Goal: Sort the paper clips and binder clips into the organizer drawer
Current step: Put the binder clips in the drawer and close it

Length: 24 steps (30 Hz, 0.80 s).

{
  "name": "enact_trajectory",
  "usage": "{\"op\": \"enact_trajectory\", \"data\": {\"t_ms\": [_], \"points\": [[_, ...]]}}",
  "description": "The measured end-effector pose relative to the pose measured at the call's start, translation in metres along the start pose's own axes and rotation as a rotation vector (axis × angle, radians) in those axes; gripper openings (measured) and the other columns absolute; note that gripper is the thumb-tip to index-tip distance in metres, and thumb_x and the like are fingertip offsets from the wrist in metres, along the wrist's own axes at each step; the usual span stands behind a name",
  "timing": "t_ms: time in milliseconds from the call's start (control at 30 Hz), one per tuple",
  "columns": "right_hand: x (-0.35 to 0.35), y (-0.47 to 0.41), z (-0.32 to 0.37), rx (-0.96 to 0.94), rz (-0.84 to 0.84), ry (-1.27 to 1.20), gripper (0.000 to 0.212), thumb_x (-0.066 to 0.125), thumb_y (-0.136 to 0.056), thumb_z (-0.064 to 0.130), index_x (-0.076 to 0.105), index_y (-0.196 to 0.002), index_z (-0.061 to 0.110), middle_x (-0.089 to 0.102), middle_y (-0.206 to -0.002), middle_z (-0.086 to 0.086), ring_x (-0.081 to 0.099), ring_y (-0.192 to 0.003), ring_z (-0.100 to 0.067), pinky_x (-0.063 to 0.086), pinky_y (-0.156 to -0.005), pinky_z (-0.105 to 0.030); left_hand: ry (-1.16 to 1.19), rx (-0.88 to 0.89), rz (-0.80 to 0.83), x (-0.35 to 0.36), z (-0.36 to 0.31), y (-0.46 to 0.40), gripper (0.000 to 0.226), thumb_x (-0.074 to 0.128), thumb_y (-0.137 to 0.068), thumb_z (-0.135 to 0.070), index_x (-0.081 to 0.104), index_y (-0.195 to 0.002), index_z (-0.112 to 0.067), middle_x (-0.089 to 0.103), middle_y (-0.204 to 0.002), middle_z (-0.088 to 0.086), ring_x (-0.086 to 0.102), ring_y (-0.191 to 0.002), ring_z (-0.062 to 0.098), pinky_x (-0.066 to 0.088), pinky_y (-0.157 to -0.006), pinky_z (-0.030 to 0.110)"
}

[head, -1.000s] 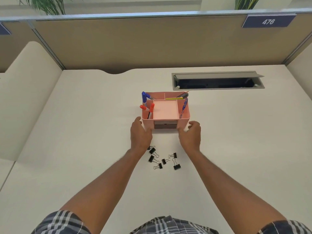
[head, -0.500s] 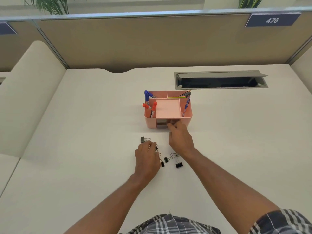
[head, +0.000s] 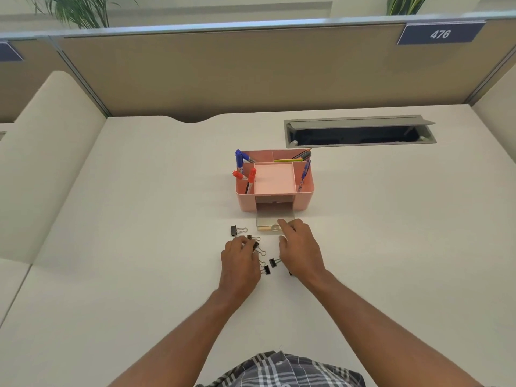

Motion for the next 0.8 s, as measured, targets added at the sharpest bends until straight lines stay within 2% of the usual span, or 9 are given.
{"op": "enact_trajectory", "data": {"t_ms": [133, 200, 300, 400, 500, 567, 700, 800], "points": [[0.006, 0.001, 0.017, -0.122, 0.047, -0.073, 0.030, 0.050, -0.093, 0.015, 0.062, -0.121, 0.017, 0.062, -0.112, -0.003, 0.056, -0.105, -0.024, 0.052, -0.082, -0.039, 0.025, -0.093, -0.054, -0.014, 0.021, -0.020, 0.037, 0.060, -0.084, 0.002, 0.064, -0.120, -0.006, 0.059, -0.114, 0.013, 0.053, -0.102, 0.033, 0.047, -0.088, 0.042], [0.018, 0.002, 0.032, -0.176, 0.137, -0.032, 0.026, 0.047, -0.096, 0.022, 0.061, -0.117, 0.020, 0.065, -0.110, -0.003, 0.059, -0.102, -0.025, 0.053, -0.079, -0.040, -0.010, -0.107, -0.009, -0.014, 0.029, -0.032, 0.040, 0.058, -0.087, 0.001, 0.060, -0.127, -0.007, 0.056, -0.120, 0.014, 0.051, -0.107, 0.034, 0.047, -0.088, 0.041], [0.035, -0.005, 0.051, -0.183, 0.247, 0.059, 0.018, 0.043, -0.096, 0.026, 0.057, -0.106, 0.019, 0.068, -0.097, -0.007, 0.062, -0.087, -0.031, 0.052, -0.067, -0.040, -0.071, -0.118, 0.097, -0.008, 0.040, -0.047, 0.040, 0.053, -0.092, -0.005, 0.057, -0.131, -0.010, 0.050, -0.131, 0.014, 0.045, -0.117, 0.033, 0.046, -0.094, 0.040], [0.044, -0.013, 0.062, -0.171, 0.269, 0.134, 0.020, 0.041, -0.098, 0.027, 0.056, -0.104, 0.014, 0.067, -0.092, -0.010, 0.062, -0.083, -0.034, 0.047, -0.060, -0.037, -0.105, -0.058, 0.134, -0.004, 0.041, -0.051, 0.029, 0.054, -0.086, 0.000, 0.068, -0.110, -0.009, 0.056, -0.120, 0.011, 0.049, -0.105, 0.032, 0.046, -0.082, 0.034], [0.050, -0.011, 0.063, -0.160, 0.280, 0.165, 0.024, 0.041, -0.099, 0.027, 0.057, -0.104, 0.010, 0.064, -0.096, -0.011, 0.062, -0.087, -0.034, 0.037, -0.060, -0.035, -0.118, -0.030, 0.111, -0.003, 0.043, -0.046, 0.026, 0.054, -0.080, 0.006, 0.071, -0.095, -0.007, 0.059, -0.103, 0.007, 0.053, -0.092, 0.029, 0.036, -0.071, 0.025], [0.051, -0.007, 0.059, -0.122, 0.295, 0.137, 0.023, 0.041, -0.098, 0.026, 0.057, -0.100, 0.010, 0.064, -0.096, -0.010, 0.062, -0.088, -0.033, 0.036, -0.062, -0.035, -0.089, -0.022, 0.099, -0.001, 0.043, -0.039, 0.025, 0.058, -0.081, 0.006, 0.072, -0.096, -0.008, 0.059, -0.098, 0.007, 0.053, -0.088, 0.028, 0.034, -0.071, 0.023], [0.053, 0.003, 0.046, -0.042, 0.342, 0.091, 0.015, 0.045, -0.093, 0.025, 0.053, -0.090, 0.011, 0.063, -0.095, -0.008, 0.059, -0.084, -0.029, 0.038, -0.063, -0.034, 0.038, -0.027, 0.095, 0.001, 0.037, -0.025, 0.023, 0.062, -0.087, -0.004, 0.069, -0.108, -0.008, 0.061, -0.102, 0.007, 0.055, -0.093, 0.026, 0.042, -0.078, 0.028], [0.043, 0.007, 0.038, -0.013, 0.280, 0.032, 0.020, 0.048, -0.091, 0.032, 0.058, -0.093, 0.015, 0.064, -0.093, -0.003, 0.062, -0.086, -0.026, 0.047, -0.067, -0.035, 0.165, -0.080, 0.048, -0.008, 0.030, -0.019, 0.024, 0.062, -0.092, -0.012, 0.064, -0.116, -0.008, 0.061, -0.109, 0.005, 0.057, -0.096, 0.019, 0.043, -0.082, 0.025]]}}
Point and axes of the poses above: each hand's wrist, its own y-axis away from the middle knuckle, its own x-axis out of the palm, z = x × y, the point moved 9 cm from there along -y, towards the middle knuckle
